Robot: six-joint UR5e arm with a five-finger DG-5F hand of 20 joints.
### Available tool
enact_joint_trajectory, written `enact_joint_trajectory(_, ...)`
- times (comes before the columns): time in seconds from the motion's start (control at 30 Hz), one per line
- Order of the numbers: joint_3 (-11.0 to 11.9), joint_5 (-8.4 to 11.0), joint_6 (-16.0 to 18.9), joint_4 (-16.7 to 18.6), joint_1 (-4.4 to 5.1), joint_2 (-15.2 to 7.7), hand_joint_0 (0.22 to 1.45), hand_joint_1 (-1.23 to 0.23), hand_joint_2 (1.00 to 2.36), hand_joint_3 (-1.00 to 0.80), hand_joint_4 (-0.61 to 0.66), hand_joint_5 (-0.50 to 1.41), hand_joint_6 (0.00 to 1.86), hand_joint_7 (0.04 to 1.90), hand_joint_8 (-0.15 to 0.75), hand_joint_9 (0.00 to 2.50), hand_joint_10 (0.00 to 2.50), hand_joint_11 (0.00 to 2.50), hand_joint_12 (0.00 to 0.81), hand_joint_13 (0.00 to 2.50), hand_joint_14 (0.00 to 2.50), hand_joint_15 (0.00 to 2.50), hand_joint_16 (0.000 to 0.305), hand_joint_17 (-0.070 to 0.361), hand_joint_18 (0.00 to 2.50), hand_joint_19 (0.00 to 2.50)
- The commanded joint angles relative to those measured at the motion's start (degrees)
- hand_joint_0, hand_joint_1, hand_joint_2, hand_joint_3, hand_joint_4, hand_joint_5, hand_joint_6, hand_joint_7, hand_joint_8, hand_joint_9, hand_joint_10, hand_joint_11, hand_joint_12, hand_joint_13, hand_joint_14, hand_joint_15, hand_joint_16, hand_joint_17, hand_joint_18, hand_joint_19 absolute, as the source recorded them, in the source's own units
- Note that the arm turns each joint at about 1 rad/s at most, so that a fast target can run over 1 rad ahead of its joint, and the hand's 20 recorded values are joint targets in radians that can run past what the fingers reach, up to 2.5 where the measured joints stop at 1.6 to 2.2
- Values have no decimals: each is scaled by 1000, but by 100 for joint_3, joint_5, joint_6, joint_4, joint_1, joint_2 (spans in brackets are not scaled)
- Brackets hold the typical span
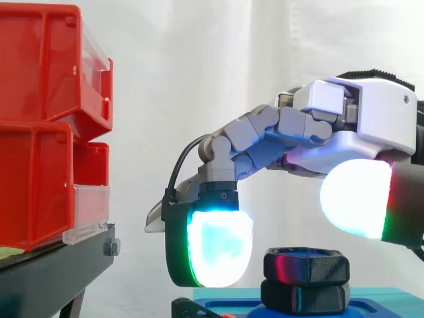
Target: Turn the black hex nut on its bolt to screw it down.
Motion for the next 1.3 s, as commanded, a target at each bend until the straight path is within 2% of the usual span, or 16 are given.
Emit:
enact_joint_trajectory(0.0,-2,0,0,-42,2,1,474,-287,1000,-500,229,-115,747,1034,315,676,7,212,367,632,9,263,55,124,602,343)
enact_joint_trajectory(0.83,-11,-87,-53,-121,-147,-8,474,-295,1000,-500,219,-128,797,1021,316,678,8,214,367,635,9,270,55,123,606,345)
enact_joint_trajectory(0.97,-11,-193,-105,-130,-191,-8,485,-348,1000,-500,218,-145,811,976,311,671,6,212,359,632,9,269,54,121,595,357)
enact_joint_trajectory(1.27,-11,-219,-105,-200,-235,1,426,-348,1000,-500,252,-152,818,906,332,680,6,220,389,657,8,265,61,136,639,348)
